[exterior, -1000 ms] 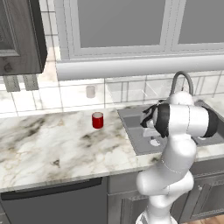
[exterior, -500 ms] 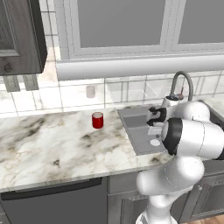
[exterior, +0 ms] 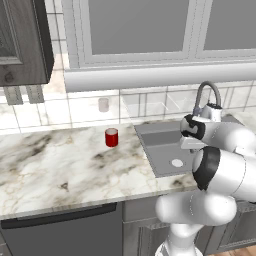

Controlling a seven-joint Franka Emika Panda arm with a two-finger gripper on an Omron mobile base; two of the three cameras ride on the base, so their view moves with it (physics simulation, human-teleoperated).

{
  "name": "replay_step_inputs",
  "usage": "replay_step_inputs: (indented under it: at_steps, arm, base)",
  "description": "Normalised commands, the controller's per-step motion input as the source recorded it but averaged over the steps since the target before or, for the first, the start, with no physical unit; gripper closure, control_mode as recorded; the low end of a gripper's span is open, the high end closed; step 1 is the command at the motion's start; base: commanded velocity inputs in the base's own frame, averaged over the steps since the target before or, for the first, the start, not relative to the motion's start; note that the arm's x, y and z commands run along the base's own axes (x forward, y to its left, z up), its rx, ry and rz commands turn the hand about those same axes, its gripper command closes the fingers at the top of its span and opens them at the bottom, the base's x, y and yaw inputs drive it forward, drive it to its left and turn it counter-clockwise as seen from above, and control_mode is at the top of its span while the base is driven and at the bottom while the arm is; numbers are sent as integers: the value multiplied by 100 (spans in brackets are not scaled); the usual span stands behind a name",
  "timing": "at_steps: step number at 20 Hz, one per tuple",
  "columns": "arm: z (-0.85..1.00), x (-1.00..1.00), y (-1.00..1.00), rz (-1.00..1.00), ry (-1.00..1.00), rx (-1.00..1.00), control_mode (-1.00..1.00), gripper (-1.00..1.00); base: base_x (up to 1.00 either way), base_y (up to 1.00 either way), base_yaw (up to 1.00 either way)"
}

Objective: Move any existing items from the left basin to the right basin for drying. Then move the mug from the counter to the left basin of the sink for washing.

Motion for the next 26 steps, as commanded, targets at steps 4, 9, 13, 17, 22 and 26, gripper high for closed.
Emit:
replay_step_inputs:
  at_steps: [4, 9, 13, 17, 22, 26]
  arm:
    - [27, -35, -28, -3, 0, 1, -100, 100]
    - [23, -30, -33, -3, 0, 0, -100, 100]
    - [17, -25, -43, -3, 0, 1, -100, 100]
    - [5, -19, -52, -2, 0, 1, -100, 100]
    - [0, -8, -60, -2, 0, 0, -100, 100]
    - [1, 0, -61, -3, 0, 0, -100, 100]
  base:
    - [0, 0, 0]
    - [0, 0, 0]
    - [0, 0, 0]
    - [0, 0, 0]
    - [0, 0, 0]
    - [0, 0, 0]
